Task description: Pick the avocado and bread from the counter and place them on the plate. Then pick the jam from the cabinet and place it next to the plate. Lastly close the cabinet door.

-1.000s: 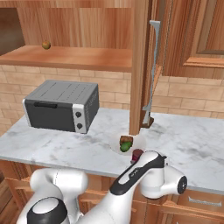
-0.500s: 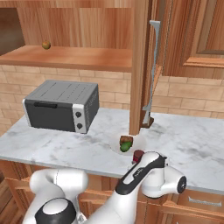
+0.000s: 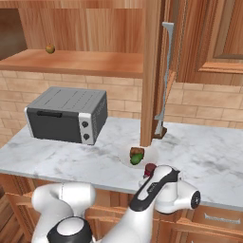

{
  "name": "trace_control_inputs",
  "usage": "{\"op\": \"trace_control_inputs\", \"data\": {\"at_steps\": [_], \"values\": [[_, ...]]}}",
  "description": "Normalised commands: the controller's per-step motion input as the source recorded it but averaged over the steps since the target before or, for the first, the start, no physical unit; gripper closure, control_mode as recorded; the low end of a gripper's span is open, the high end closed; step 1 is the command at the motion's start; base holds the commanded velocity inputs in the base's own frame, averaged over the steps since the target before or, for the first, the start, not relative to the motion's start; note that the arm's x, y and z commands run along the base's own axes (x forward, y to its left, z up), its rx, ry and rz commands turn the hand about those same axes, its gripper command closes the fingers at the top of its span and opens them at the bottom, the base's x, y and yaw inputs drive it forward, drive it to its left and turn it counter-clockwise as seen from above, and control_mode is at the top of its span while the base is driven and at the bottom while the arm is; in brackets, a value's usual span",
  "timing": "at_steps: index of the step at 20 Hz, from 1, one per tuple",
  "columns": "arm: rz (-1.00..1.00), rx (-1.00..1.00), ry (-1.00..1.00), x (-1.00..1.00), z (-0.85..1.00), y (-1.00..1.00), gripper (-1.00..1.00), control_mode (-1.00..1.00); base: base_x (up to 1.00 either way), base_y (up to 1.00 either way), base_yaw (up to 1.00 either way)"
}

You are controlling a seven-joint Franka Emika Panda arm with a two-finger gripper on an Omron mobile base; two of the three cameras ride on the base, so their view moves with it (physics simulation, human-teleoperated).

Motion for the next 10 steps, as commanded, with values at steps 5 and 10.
{"op": "trace_control_inputs", "data": {"at_steps": [5,10], "values": [[0.0,0.0,0.0,0.13,-0.18,-0.01,1.0,-1.0,0.0,0.0,0.0],[0.0,0.0,0.0,0.15,-0.16,-0.01,1.0,-1.0,0.0,0.0,0.0]]}}
